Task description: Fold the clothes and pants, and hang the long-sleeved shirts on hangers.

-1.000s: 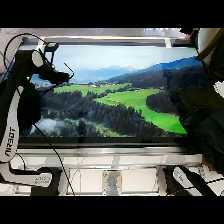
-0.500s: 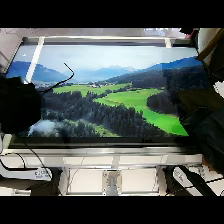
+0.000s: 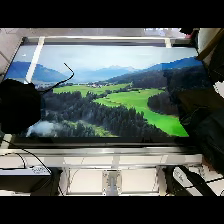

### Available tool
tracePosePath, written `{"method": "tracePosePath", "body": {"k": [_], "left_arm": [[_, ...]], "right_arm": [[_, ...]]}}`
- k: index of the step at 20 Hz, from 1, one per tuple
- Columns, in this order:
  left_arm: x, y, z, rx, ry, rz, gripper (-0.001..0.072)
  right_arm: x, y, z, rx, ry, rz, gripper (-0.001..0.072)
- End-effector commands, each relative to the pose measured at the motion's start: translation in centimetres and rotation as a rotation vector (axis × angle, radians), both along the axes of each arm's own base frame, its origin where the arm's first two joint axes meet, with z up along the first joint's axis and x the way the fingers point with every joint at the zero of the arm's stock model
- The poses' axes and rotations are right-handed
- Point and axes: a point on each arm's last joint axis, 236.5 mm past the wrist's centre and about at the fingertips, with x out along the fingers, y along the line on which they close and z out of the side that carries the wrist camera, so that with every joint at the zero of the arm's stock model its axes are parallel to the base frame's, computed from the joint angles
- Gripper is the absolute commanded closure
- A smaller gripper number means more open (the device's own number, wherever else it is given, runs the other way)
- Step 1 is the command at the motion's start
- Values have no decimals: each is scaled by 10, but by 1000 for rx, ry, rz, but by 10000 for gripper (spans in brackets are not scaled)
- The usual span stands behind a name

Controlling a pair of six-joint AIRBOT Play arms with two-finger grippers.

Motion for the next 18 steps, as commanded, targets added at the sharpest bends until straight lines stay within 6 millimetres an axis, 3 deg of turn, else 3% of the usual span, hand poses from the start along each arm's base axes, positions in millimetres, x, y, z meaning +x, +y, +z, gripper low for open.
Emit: {"method": "tracePosePath", "body": {"k": [1, 5, 6, 8, 9, 11, 13, 14, 16, 18], "left_arm": [[-4, -4, -28, -48, -29, -1, 162], [0, -11, -46, -81, -39, 10, 163], [0, -11, -48, -87, -37, 11, 192], [11, -20, -44, -128, -84, 18, 685], [26, -33, -35, -183, -155, 5, 701], [71, -71, 10, -313, -400, -71, 703], [112, -114, 89, -426, -692, -148, 704], [123, -136, 123, -458, -792, -191, 704], [130, -201, 186, -486, -927, -347, 704], [121, -281, 217, -502, -941, -532, 704]], "right_arm": [[0, 0, 0, 2, -2, -2, 139], [1, 0, 0, 2, -2, -2, 139], [1, 0, 0, 2, -2, -2, 139], [1, 0, 0, 2, -2, -2, 140], [1, 0, 0, 2, -3, -3, 139], [0, 0, 0, 0, -3, -3, 139], [-1, -7, -1, -20, 4, -21, 139], [-2, -15, -3, -47, 13, -42, 139], [-6, -36, -8, -149, 36, -64, 139], [-11, -57, -11, -226, 65, -111, 139]]}}
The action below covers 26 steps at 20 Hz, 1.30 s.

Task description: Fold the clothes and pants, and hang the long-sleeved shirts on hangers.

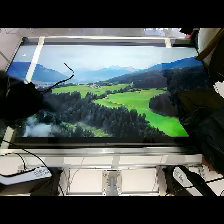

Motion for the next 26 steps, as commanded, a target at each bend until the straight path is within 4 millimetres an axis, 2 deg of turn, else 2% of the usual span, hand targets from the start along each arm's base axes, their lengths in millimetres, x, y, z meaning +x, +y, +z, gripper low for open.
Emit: {"method": "tracePosePath", "body": {"k": [1, 3, 4, 6, 7, 8, 10, 11, 12, 13, 14, 15, 16, 18, 20, 21, 22, 23, 25, 26], "left_arm": [[-11, -138, 85, -31, -227, -282, 703], [-38, -237, 97, -42, -256, -503, 703], [-57, -294, 99, -56, -268, -619, 703], [-91, -389, 96, -57, -314, -773, 703], [-112, -440, 90, -39, -353, -840, 703], [-130, -481, 82, -14, -394, -878, 703], [-153, -545, 59, 31, -451, -881, 703], [-157, -566, 46, 42, -457, -858, 702], [-155, -577, 34, 54, -457, -834, 700], [-148, -580, 25, 68, -452, -811, 514], [-134, -572, 23, 76, -447, -782, 89], [-116, -556, 26, 81, -445, -749, -6], [-95, -534, 33, 85, -442, -717, -6], [-52, -467, 50, 93, -429, -648, -1], [-14, -377, 63, 77, -366, -546, 2], [-2, -334, 61, 72, -319, -496, 27], [6, -289, 48, 92, -251, -456, 131], [6, -244, 24, 135, -147, -429, 201], [-17, -176, -37, 177, 101, -398, 201], [-29, -161, -61, 153, 175, -380, 201]], "right_arm": [[-10, -38, -6, -145, 51, -80, 139], [-8, -47, -4, -169, 43, -107, 139], [-5, -49, -4, -169, 35, -109, 139], [1, -50, -10, -159, 53, -105, 139], [4, -51, -13, -154, 63, -103, 139], [7, -51, -16, -147, 71, -99, 139], [12, -49, -23, -125, 88, -88, 139], [15, -46, -26, -108, 92, -77, 139], [18, -42, -27, -91, 91, -63, 139], [22, -38, -28, -75, 89, -48, 139], [24, -35, -29, -63, 86, -37, 139], [26, -34, -29, -57, 80, -30, 139], [30, -34, -32, -55, 76, -30, 139], [32, -35, -50, -37, 115, -28, 139], [29, -32, -84, 10, 202, -18, 139], [26, -29, -105, 37, 253, -13, 139], [22, -24, -126, 71, 308, -4, 140], [18, -20, -144, 101, 352, 3, 140], [16, -9, -168, 162, 392, 19, 140], [21, 1, -173, 206, 382, 34, 140]]}}
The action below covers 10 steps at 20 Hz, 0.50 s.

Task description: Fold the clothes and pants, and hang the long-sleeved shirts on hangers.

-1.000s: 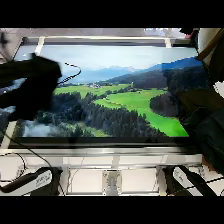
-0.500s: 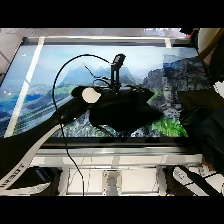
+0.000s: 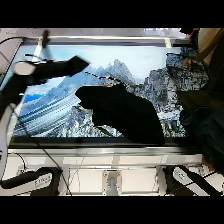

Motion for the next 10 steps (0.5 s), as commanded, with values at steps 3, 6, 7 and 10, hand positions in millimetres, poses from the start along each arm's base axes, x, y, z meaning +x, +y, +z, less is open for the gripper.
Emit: {"method": "tracePosePath", "body": {"k": [3, 6, 7, 10], "left_arm": [[-42, 96, -117, -91, 381, 226, 201], [-35, 68, -146, -216, 373, 278, 201], [-35, 50, -152, -212, 349, 227, 201], [-37, 11, -186, -174, 391, 167, 199]], "right_arm": [[15, 52, -26, 248, -28, 48, 141], [24, 56, -21, 197, -72, 67, 163], [26, 57, -19, 180, -91, 70, 162], [24, 63, -15, 177, -98, 88, 161]]}}
